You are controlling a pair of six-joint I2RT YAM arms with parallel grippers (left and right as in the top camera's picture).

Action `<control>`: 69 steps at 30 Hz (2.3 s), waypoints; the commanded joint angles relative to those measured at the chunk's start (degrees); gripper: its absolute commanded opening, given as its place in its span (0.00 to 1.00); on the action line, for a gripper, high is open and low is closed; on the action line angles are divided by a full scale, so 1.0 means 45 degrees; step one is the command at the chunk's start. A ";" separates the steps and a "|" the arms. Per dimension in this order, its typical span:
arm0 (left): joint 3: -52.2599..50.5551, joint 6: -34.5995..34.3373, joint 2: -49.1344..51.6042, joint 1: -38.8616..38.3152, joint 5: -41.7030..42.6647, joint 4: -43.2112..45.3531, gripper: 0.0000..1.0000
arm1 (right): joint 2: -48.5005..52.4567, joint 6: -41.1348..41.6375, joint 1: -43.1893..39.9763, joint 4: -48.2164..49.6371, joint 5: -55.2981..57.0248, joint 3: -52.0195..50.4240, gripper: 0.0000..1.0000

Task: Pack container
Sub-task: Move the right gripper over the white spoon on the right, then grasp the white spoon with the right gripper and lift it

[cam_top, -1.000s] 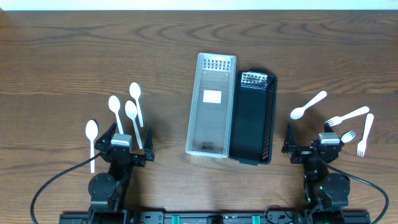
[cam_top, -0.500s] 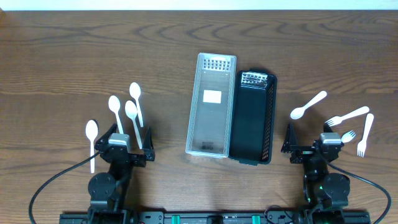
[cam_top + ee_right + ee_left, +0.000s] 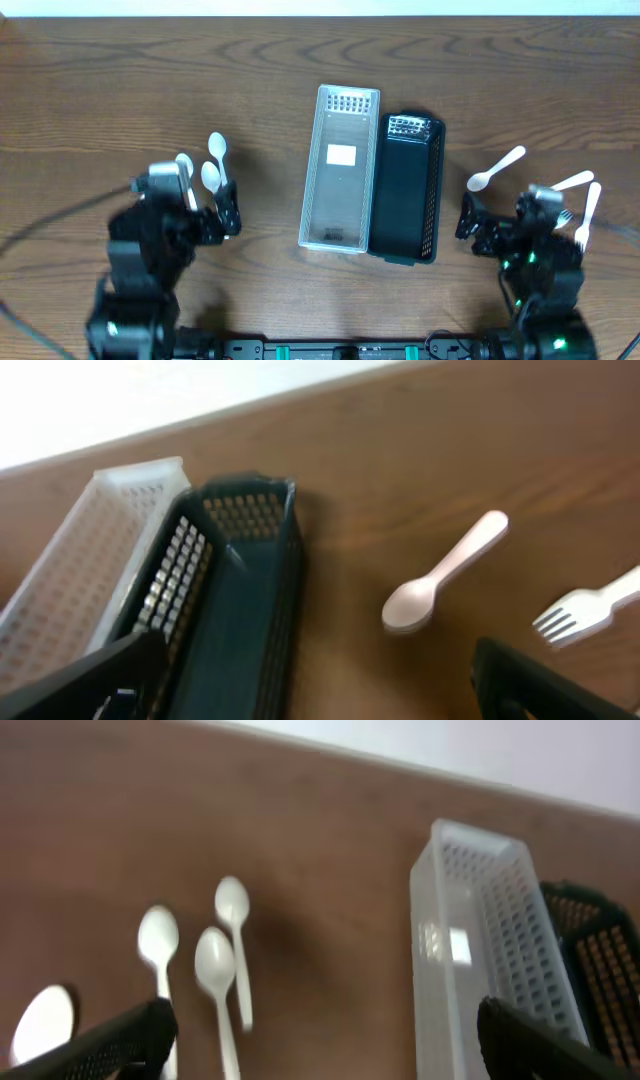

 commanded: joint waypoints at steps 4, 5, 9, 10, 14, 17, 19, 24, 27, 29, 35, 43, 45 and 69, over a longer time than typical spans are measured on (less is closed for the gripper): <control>0.4891 0.1146 0.4201 -0.0058 -0.0991 -0.4119 0.98 | 0.4284 -0.0559 -0.0039 -0.4522 -0.0223 0.5357 0.99; 0.5450 0.1190 0.4653 -0.0058 -0.1311 -0.4663 0.98 | 0.4779 -0.0670 -0.0039 -0.5105 -0.0228 0.6028 0.99; 0.6751 0.1292 0.5863 -0.0058 -0.1447 -0.5950 0.98 | 0.6203 -0.1005 -0.0039 -0.6572 -0.0733 0.7970 0.99; 0.6756 0.1292 0.5960 -0.0058 -0.1443 -0.5994 0.98 | 0.6465 -0.0869 -0.0053 -0.6649 -0.0559 0.8194 0.99; 0.6756 0.1336 0.6110 -0.0049 -0.1452 -0.6076 0.98 | 0.7810 0.2565 -0.0369 -0.7465 0.1404 0.8806 0.99; 0.6756 0.1336 0.6139 -0.0049 -0.1452 -0.6076 0.98 | 0.9272 0.4444 -0.0865 -0.7873 0.1909 0.9117 0.99; 0.6756 0.1331 0.6139 -0.0049 -0.1452 -0.6076 0.98 | 1.0452 0.5095 -0.1205 -0.7873 0.1831 0.9355 0.99; 0.6756 0.1331 0.6139 -0.0049 -0.1447 -0.6076 0.98 | 1.3357 0.6387 -0.1758 -0.7329 0.1977 0.9821 0.99; 0.6756 0.1331 0.6139 -0.0049 -0.1447 -0.6086 0.98 | 1.4615 0.6625 -0.1919 -0.6081 0.1962 0.9821 0.99; 0.6756 0.1331 0.6139 -0.0049 -0.1447 -0.6101 0.98 | 1.5305 0.6630 -0.1972 -0.5221 0.1919 0.9821 0.99; 0.6756 0.1331 0.6139 -0.0049 -0.1443 -0.6120 0.98 | 1.6665 0.7203 -0.2025 -0.4104 0.1880 0.9821 0.99; 0.6751 0.1326 0.6139 -0.0049 -0.1443 -0.6125 0.98 | 1.7962 0.7140 -0.2040 -0.2662 0.1880 0.9821 0.98; 0.6747 0.1331 0.6139 -0.0049 -0.1447 -0.6125 0.98 | 1.8253 0.7140 -0.2093 -0.2409 0.1807 0.9816 0.98; 0.6747 0.1331 0.6139 -0.0049 -0.1443 -0.6120 0.98 | 1.9574 0.6844 -0.2438 -0.2487 0.0709 0.9816 0.22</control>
